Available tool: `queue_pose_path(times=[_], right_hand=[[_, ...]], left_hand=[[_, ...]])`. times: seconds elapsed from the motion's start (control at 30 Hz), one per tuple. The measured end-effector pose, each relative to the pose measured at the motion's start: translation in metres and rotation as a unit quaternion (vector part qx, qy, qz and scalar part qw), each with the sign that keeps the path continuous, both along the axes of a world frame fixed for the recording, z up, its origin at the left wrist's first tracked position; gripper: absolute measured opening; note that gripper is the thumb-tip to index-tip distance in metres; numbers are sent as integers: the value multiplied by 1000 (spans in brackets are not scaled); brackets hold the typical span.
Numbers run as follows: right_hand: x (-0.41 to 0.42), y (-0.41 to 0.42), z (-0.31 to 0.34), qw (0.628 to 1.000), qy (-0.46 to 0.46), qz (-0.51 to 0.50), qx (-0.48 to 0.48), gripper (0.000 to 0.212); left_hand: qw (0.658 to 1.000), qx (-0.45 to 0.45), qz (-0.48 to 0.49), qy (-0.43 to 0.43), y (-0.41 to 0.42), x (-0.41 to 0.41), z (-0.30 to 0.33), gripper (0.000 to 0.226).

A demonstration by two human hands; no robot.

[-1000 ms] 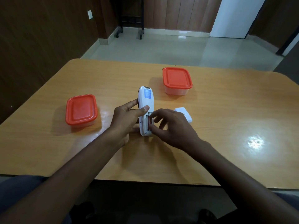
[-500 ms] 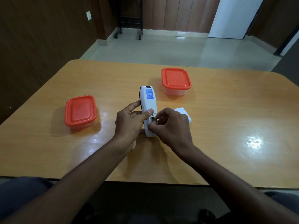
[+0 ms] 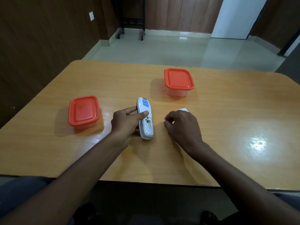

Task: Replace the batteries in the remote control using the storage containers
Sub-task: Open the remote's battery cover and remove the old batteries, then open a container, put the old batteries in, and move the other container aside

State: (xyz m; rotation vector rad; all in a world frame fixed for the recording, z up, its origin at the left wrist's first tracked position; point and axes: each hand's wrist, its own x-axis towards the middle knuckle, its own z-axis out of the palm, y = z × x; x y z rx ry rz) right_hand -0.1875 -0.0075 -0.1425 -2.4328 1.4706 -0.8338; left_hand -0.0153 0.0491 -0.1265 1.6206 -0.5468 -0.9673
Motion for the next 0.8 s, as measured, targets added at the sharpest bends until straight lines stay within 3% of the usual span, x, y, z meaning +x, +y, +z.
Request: queue_pose_path(times=[0.3, 0.6, 0.8], right_hand=[[-6, -12, 3, 1000, 12, 15, 15, 11], [-16, -40, 21, 998, -58, -7, 9, 17], [-19, -91, 28, 995, 29, -50, -80, 41]], left_hand=[[963, 92, -22, -253, -6, 13, -1, 28], [932, 89, -33, -350, -6, 11, 13, 31], [948, 17, -49, -313, -11, -3, 22, 20]])
